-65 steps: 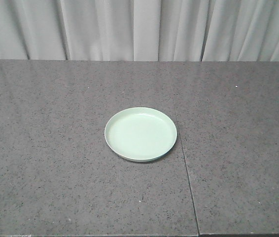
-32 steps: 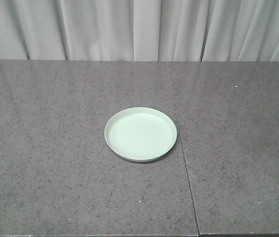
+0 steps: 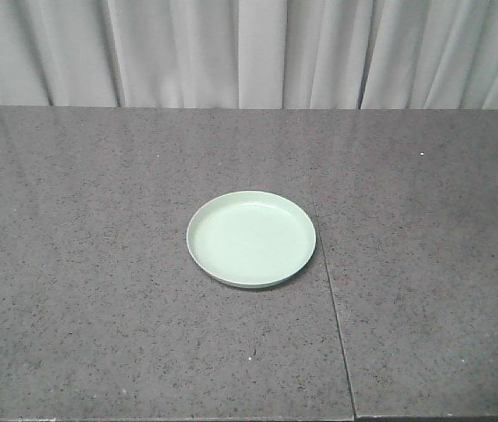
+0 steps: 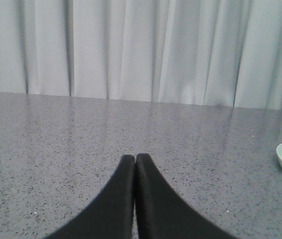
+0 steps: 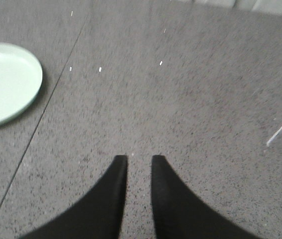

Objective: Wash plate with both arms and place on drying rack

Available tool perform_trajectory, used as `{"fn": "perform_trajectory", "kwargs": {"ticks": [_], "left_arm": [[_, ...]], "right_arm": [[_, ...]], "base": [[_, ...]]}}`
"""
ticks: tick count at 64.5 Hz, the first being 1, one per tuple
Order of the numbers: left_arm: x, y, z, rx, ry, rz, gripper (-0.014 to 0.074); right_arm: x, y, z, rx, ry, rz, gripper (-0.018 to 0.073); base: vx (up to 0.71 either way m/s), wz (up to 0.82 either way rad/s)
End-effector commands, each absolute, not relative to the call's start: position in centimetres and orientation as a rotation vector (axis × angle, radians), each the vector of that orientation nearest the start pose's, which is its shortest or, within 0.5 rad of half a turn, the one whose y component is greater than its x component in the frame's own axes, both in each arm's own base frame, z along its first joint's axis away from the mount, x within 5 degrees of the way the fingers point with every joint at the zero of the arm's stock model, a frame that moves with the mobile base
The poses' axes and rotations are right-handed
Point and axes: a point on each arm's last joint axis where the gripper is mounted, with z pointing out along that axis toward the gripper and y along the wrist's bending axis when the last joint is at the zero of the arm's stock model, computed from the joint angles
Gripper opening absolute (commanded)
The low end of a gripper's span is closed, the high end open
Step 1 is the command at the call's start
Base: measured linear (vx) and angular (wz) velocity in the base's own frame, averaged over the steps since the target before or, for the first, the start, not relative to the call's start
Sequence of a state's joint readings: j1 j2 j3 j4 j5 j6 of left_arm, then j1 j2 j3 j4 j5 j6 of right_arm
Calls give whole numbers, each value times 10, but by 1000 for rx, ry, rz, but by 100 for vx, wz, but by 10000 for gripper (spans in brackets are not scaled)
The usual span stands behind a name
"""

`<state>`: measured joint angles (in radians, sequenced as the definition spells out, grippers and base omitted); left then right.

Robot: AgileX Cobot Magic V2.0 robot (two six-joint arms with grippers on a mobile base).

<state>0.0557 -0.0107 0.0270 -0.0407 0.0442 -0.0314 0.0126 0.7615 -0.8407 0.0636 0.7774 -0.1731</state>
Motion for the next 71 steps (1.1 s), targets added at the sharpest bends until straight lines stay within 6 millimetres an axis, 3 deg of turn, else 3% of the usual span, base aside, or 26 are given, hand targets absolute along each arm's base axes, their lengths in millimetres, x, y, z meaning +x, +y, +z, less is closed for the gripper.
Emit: {"fn": "perform_trajectory", "kwargs": {"ticks": [1,7,14,27,47,71], "left_arm": [[54,3,217,-93,1429,-20,-6],[54,3,217,-93,1429,-20,-6],[54,3,217,-93,1429,-20,-6],[54,3,217,-93,1429,-20,-6],[54,3,217,-93,1429,-20,-6],[54,3,217,-93,1429,-20,-6]], "right_arm": [[160,7,370,-229,2157,-22,309],[175,10,367,-279,2203,-1,445],[191,13,361,-373,2254,13,524],[218,22,353,-522,2285,91,523],[255,60,350,-768,2305,145,519],[308,97,331,-690,2462,282,508]], "base": [[0,0],[0,0],[0,0],[0,0],[0,0],[0,0]]}}
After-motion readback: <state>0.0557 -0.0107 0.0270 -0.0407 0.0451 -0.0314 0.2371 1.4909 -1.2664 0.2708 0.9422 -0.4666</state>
